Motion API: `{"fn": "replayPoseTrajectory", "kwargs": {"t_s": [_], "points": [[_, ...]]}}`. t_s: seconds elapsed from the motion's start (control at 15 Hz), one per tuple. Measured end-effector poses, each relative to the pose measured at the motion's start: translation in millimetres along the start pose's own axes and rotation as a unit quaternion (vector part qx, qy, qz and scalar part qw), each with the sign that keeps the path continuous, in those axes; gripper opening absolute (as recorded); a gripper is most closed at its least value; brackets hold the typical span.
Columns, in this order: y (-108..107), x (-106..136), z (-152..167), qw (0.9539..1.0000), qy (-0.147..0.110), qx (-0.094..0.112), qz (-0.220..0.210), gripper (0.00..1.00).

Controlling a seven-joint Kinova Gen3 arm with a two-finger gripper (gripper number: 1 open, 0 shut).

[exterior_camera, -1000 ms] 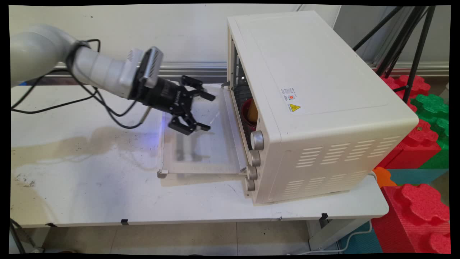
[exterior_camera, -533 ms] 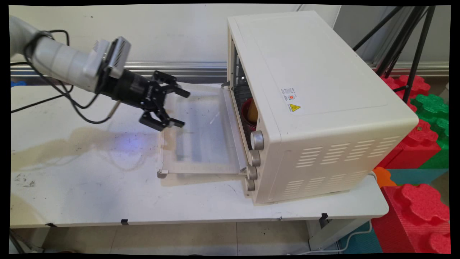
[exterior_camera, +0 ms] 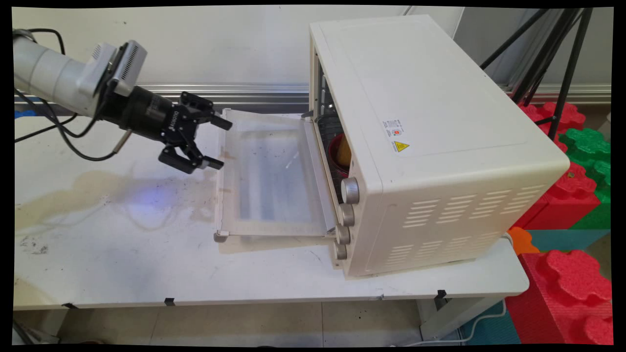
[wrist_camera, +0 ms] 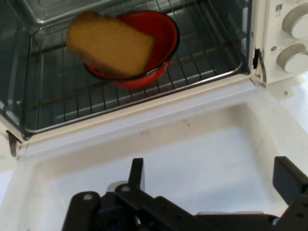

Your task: Close the oven

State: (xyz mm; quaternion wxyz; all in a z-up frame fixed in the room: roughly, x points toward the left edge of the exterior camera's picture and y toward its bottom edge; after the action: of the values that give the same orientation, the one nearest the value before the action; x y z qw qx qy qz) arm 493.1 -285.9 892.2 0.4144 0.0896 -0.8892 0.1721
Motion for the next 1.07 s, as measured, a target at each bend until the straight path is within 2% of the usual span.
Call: {"fn": "replayPoseTrajectory", "kwargs": {"t_s": [0.4,1.07], "points": [[-3,-7,-19,0.9998,-0.015,0.003,-0.013,1.0],[-3,-48,-30,0.996,-0.084,-0.007,-0.029,1.0]]}}
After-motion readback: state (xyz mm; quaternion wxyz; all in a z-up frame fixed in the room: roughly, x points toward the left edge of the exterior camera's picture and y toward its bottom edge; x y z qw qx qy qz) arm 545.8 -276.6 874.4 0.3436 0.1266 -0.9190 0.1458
